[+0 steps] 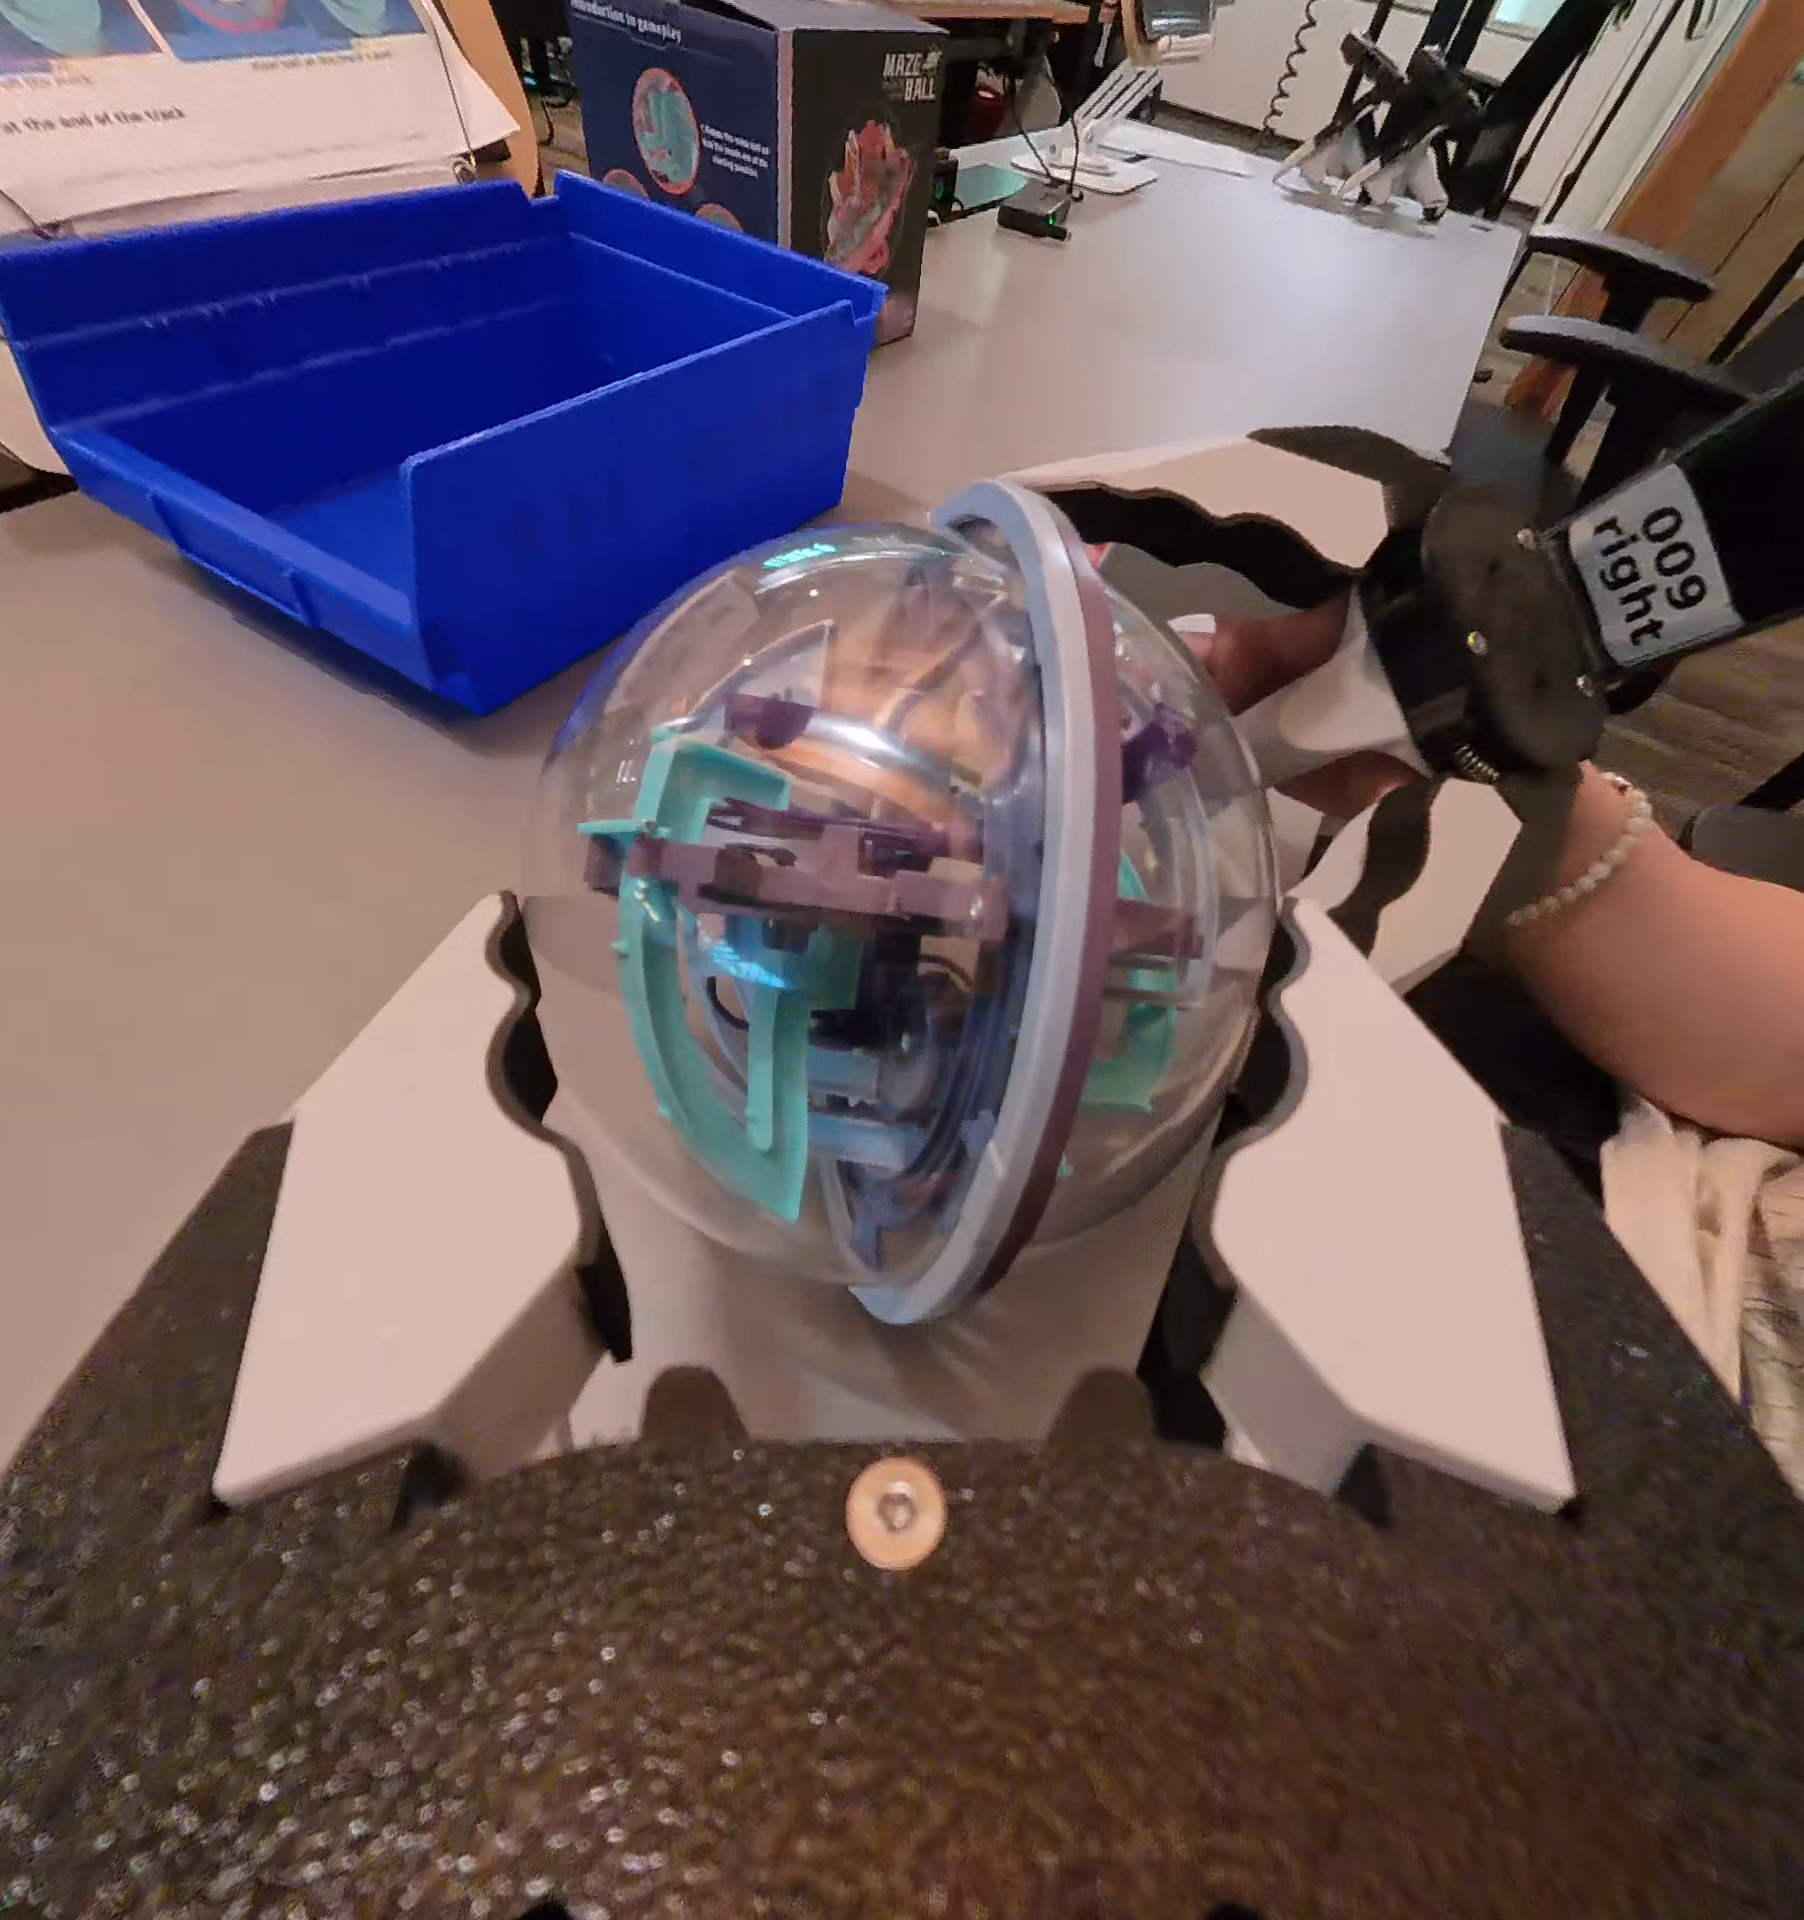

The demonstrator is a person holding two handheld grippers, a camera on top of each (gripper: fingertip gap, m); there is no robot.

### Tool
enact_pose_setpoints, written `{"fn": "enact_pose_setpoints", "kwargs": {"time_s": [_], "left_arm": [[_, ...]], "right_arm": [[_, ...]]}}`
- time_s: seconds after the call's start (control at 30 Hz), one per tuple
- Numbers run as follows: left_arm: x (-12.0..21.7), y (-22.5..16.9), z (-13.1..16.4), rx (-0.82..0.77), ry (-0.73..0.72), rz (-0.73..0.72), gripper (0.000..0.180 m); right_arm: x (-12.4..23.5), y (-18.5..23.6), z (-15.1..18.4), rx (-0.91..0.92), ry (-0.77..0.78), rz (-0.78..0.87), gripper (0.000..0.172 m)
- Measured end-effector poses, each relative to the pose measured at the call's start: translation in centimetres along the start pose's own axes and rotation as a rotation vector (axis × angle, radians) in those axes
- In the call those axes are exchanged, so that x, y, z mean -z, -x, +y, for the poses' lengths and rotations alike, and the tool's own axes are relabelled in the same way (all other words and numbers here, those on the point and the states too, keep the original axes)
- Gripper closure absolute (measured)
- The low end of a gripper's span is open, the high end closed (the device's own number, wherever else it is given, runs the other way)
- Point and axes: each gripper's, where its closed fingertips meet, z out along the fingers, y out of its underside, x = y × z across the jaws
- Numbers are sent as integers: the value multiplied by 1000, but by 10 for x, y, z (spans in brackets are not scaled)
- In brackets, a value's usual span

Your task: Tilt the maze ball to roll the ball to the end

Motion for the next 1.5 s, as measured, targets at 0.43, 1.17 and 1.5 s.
{"fn": "enact_pose_setpoints", "kwargs": {"time_s": [0.43,1.17,1.5], "left_arm": [[-1,6,-3,54,-45,0,48],[3,-3,6,-23,-16,69,44],[-2,-8,4,-66,-48,90,44]], "right_arm": [[-9,1,13,8,37,32,36],[23,-29,-11,-96,-45,46,38],[-10,8,55,-30,192,-189,15]]}}
